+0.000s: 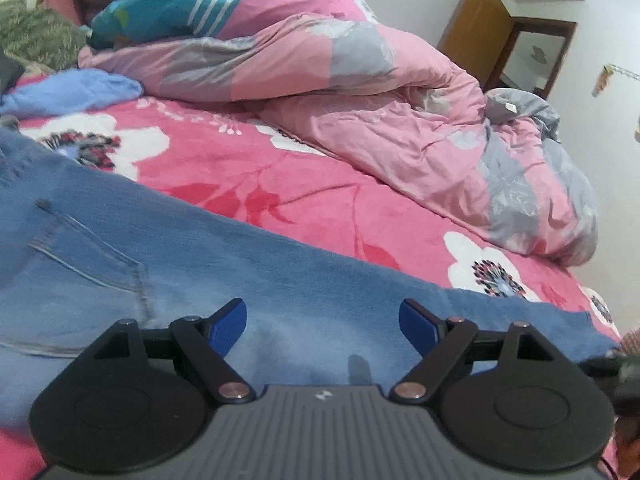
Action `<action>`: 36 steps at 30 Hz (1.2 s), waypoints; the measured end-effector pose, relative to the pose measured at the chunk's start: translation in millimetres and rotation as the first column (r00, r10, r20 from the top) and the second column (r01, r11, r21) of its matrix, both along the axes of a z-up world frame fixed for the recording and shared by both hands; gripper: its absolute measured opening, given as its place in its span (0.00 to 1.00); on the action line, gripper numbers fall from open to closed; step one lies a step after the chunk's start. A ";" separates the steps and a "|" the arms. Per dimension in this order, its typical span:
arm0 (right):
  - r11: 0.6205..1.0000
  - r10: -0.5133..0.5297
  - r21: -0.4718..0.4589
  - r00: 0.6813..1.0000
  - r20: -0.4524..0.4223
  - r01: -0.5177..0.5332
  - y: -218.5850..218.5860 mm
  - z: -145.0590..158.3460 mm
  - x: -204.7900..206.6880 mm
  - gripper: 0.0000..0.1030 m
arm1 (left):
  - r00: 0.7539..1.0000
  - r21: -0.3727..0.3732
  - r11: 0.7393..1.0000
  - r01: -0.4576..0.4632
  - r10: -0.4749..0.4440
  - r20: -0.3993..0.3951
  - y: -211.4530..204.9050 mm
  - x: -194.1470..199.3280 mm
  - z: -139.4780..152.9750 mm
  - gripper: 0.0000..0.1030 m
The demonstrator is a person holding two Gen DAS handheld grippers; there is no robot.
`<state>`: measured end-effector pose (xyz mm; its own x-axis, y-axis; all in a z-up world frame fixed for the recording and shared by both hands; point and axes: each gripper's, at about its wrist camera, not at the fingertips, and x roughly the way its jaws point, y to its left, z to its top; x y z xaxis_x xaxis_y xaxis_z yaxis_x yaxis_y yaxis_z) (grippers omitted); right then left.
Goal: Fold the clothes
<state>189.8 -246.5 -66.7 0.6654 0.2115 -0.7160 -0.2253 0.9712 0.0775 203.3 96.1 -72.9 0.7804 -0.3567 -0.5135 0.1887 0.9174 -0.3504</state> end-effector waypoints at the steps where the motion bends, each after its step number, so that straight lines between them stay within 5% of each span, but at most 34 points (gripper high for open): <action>1: 1.000 -0.003 -0.018 1.000 0.005 0.003 5.1 10.6 -4.4 0.50 | 1.000 0.007 1.000 0.001 -0.001 0.011 3.4 -5.0 3.8 0.82; 3: 0.992 0.120 -0.044 0.988 0.099 -0.116 23.4 32.3 -28.0 0.50 | 0.999 0.011 1.000 0.009 -0.010 0.031 8.2 -10.4 9.1 0.82; 6: 0.926 0.345 -0.230 0.917 0.200 -0.298 66.2 44.1 -62.8 0.51 | 0.994 0.025 0.998 0.059 -0.061 0.086 11.2 -17.1 14.9 0.81; 9: 0.827 0.505 -0.395 0.839 0.205 -0.401 106.3 27.1 -74.7 0.50 | 0.977 0.090 0.984 0.151 -0.162 0.140 7.1 -28.6 18.8 0.81; 12: 0.752 0.582 -0.485 0.796 0.169 -0.447 130.1 5.0 -70.1 0.49 | 0.953 0.148 0.965 0.216 -0.241 0.181 3.3 -39.7 20.9 0.81; 15: 0.723 0.601 -0.521 0.785 0.149 -0.454 136.0 -6.9 -59.2 0.30 | 0.951 0.130 0.965 0.227 -0.249 0.185 5.6 -41.0 21.1 0.81; 16: 0.734 0.594 -0.509 0.788 0.160 -0.450 134.0 -3.8 -57.8 0.12 | 0.953 0.113 0.968 0.225 -0.243 0.181 7.7 -39.8 20.8 0.81; 17: 0.754 0.581 -0.486 0.794 0.179 -0.442 130.3 2.3 -57.4 0.08 | 0.957 0.095 0.971 0.219 -0.233 0.175 10.7 -38.3 20.2 0.81; 24: 0.878 0.473 -0.199 0.852 0.227 -0.435 97.5 34.9 -29.7 0.04 | 0.950 0.007 0.965 0.263 -0.260 0.170 26.4 -34.8 18.3 0.82; 29: 0.917 0.393 -0.012 0.900 0.188 -0.398 85.1 27.9 0.1 0.04 | 0.918 0.158 0.929 0.334 -0.359 0.169 1.8 -42.2 9.6 0.83; 32: 0.924 0.366 0.049 0.916 0.166 -0.378 82.9 19.3 12.2 0.04 | 0.932 0.236 0.924 0.299 -0.336 0.135 -12.9 -38.9 0.9 0.80; 36: 0.927 0.345 0.086 0.920 0.183 -0.365 79.5 13.4 10.6 0.07 | 0.966 0.170 0.959 0.227 -0.244 0.083 -1.8 -22.5 -4.6 0.78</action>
